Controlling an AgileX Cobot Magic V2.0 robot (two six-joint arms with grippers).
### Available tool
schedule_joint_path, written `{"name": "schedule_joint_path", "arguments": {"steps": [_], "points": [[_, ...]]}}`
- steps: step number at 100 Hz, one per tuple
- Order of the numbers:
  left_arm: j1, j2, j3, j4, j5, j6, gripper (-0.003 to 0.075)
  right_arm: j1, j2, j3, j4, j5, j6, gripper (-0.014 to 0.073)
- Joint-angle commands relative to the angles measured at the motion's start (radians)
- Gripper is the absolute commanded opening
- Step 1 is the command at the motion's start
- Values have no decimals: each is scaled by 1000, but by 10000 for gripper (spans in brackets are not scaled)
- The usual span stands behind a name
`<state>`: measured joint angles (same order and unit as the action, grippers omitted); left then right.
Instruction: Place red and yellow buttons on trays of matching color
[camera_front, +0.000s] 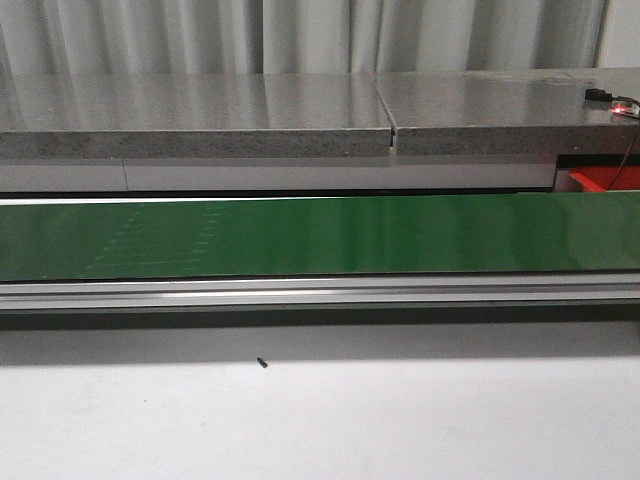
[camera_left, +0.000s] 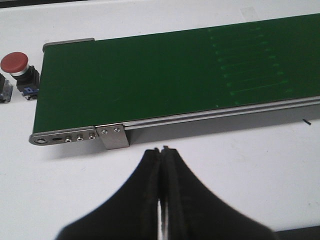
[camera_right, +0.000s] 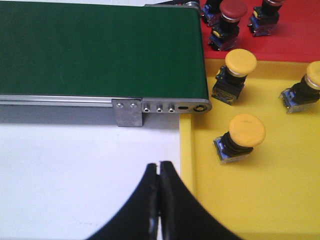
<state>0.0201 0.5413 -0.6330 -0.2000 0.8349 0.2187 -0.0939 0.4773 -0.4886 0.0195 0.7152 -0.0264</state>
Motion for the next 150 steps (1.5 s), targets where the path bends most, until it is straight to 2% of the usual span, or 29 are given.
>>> {"name": "schedule_joint_path", "arguments": {"steps": [1,121,133,150], "points": [[-6,4,-27,-17,-67,-10,-20,1,-21,-16,-11,-66,4,-90],[-4,4,-27,-26,-66,-10,-20,1,-23,-16,1,-69,4,-90],[20,7,-27,-18,-98,-10,-20,1,-23,-16,1,-69,4,-90],[91,41,-27,-18,-226,-10,-20,1,-23,-16,1,-69,4,-90]]}}
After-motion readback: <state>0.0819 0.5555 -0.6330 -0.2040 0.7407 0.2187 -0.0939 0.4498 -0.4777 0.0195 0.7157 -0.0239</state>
